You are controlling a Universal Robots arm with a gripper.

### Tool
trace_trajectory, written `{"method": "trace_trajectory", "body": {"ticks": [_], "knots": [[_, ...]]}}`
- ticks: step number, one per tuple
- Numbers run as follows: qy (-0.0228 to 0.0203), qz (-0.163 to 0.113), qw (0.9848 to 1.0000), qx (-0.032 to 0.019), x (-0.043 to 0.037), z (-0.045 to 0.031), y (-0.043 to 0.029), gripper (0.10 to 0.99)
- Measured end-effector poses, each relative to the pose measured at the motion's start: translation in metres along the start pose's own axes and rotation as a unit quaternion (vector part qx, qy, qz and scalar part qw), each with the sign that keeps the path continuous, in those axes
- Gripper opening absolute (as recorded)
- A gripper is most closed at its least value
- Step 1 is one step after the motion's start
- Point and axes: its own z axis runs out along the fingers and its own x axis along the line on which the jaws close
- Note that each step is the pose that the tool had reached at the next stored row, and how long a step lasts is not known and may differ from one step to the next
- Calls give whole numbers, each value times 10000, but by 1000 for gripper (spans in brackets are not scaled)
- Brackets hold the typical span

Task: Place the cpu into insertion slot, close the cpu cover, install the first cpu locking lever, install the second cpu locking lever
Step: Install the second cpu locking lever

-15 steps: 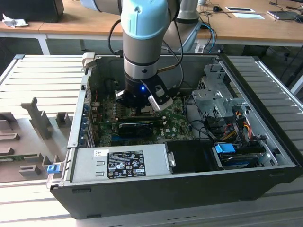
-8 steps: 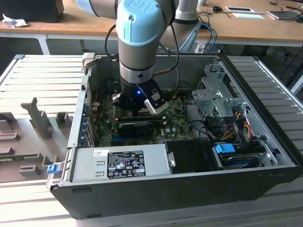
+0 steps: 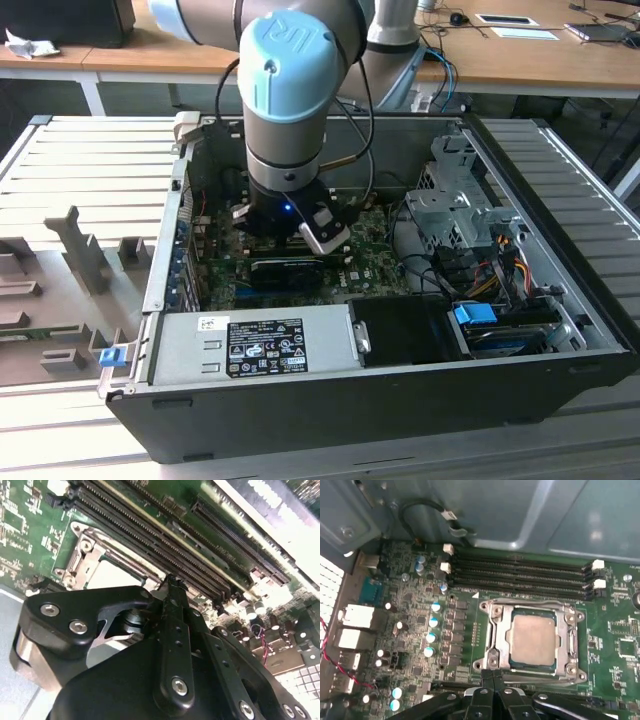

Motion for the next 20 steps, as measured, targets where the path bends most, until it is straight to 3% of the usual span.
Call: {"method": "trace_trajectory", "body": {"ticks": [1,7,9,12,14,18,20], "knots": [[-5,0,10000,-47,34,11,-12,106],[-19,37,10000,-82,53,55,-45,106],[-32,45,9998,-171,72,72,-54,106],[-38,44,9997,-234,84,93,-65,106],[-47,45,9995,-305,88,109,-71,106],[-48,44,9994,-328,94,133,-78,106],[-50,43,9994,-334,97,100,-67,106]]}}
